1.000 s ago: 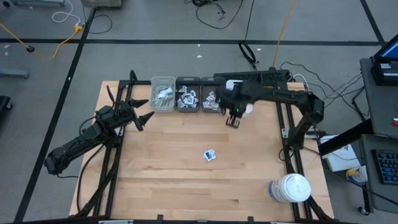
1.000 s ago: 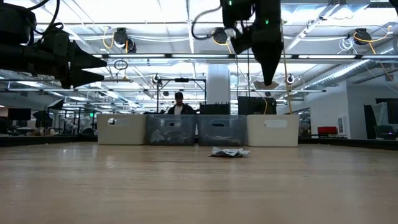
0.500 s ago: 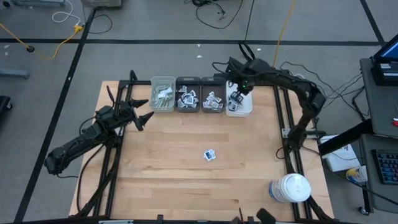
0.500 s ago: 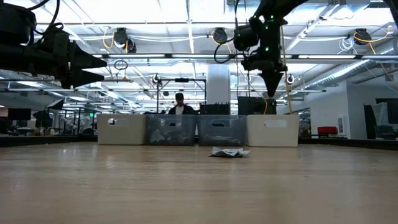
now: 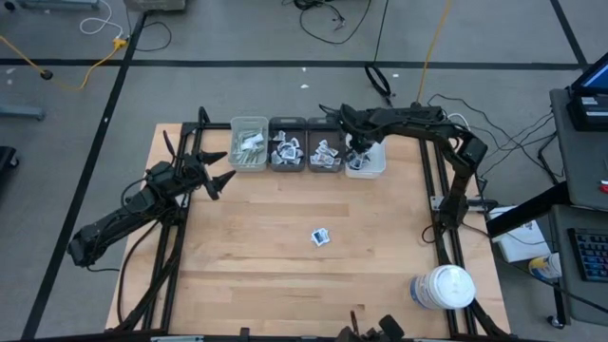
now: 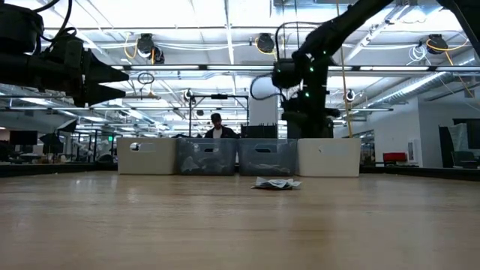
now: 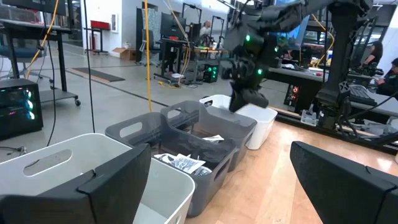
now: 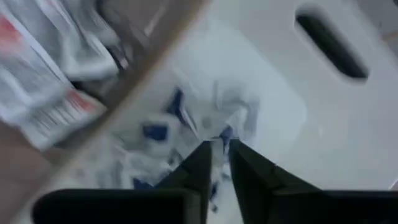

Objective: Pick & Place First Aid Supplies
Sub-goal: Put the alcohol pad into the white bin

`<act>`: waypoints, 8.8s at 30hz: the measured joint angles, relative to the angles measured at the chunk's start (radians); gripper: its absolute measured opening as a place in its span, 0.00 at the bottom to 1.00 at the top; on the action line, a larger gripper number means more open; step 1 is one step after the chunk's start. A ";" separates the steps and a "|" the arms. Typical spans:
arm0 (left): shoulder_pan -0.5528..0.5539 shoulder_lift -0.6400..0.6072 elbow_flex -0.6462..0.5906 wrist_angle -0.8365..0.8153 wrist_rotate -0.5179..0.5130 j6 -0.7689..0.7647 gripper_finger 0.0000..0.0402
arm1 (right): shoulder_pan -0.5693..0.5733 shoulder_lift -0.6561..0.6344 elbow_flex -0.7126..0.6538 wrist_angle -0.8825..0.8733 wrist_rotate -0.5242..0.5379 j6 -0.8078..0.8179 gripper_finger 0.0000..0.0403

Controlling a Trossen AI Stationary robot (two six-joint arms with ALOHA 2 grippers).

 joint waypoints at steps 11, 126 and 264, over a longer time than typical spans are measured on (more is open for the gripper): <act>0.000 0.000 0.000 0.000 0.000 0.000 0.98 | 0.005 0.000 -0.055 -0.018 0.000 0.015 0.49; 0.000 0.000 0.000 -0.001 0.000 0.000 0.98 | 0.781 -0.075 0.009 -0.035 -0.292 0.292 0.18; 0.000 0.000 0.000 -0.003 0.000 0.000 0.98 | 0.718 0.291 0.161 0.045 -0.186 0.154 0.54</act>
